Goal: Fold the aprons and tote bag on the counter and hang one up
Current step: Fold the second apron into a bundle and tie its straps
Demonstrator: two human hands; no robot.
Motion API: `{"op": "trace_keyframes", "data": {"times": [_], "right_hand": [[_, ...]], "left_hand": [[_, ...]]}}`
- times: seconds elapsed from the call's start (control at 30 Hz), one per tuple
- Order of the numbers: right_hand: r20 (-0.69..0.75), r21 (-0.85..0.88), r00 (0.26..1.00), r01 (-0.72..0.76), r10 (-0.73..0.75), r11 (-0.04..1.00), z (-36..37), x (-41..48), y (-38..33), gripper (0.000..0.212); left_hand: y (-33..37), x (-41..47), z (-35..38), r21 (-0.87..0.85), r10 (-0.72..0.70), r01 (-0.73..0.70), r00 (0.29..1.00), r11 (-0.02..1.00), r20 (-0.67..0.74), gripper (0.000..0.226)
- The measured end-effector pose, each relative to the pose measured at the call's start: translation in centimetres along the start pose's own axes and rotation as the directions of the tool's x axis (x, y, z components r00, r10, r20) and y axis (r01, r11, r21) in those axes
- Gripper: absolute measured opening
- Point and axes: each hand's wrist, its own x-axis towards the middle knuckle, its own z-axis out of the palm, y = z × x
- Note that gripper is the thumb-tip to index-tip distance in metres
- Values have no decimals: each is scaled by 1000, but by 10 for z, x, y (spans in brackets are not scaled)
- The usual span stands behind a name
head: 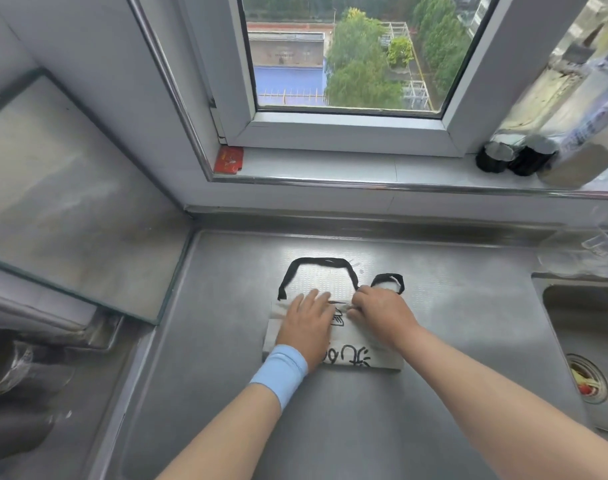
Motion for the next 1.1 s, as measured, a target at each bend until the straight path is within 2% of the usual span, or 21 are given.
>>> {"op": "trace_keyframes", "data": {"times": [0.1, 0.2, 0.27, 0.33, 0.4, 0.5, 0.7, 0.77, 0.87, 0.93, 1.0, 1.07, 1.1], "right_hand": [[-27, -31, 1000, -6, 5, 999, 9, 7, 6, 27], [-93, -214, 994, 38, -59, 976, 13, 5, -6, 15], [-124, -229, 986, 79, -109, 970, 22, 2, -20, 31], [-87, -121, 989, 107, -118, 987, 37, -7, -34, 53], [-11, 4, 1000, 8, -8, 1000, 47, -15, -36, 61], [69, 74, 992, -107, 102, 992, 49, -21, -20, 68], [103, 81, 994, -39, 31, 996, 51, -25, -3, 63], [54, 32, 998, -32, 31, 999, 50, -26, -6, 64], [-72, 46, 997, 39, -36, 998, 42, -28, -16, 54], [-165, 49, 980, 125, -116, 991, 38, -33, -24, 32], [-152, 85, 979, 152, -138, 985, 34, -43, -28, 9], [-87, 70, 987, 139, -133, 988, 34, -50, -27, 23], [-67, 32, 990, 129, -126, 991, 33, -57, -27, 31]], "left_hand": [[2, 9, 25, 32, -1, -6, 976, 999, 218, 51], [-5, 8, 32, 25, -48, 43, 959, 999, 280, 56], [-5, 10, 33, 19, -52, 49, 963, 999, 265, 59], [-8, 13, 35, 24, -15, 9, 966, 1000, 259, 61], [-15, 14, 37, 17, 6, -10, 972, 1000, 233, 60], [-34, 12, 40, 53, 11, -23, 977, 998, 215, 60], [-69, 3, 33, 139, -111, 79, 964, 987, 240, 65], [-64, 0, 26, 145, -126, 96, 968, 985, 216, 61], [-46, 0, 15, 77, 64, -71, 994, 994, 88, 46], [-39, -2, 12, 96, 189, -191, 982, 977, 25, 37], [-40, -9, 11, 76, 182, -186, 982, 980, 53, 32], [-45, -16, 13, 19, 124, -126, 989, 992, 78, 20], [-45, -22, 10, 4, 103, -104, 990, 995, 97, 23]]}}
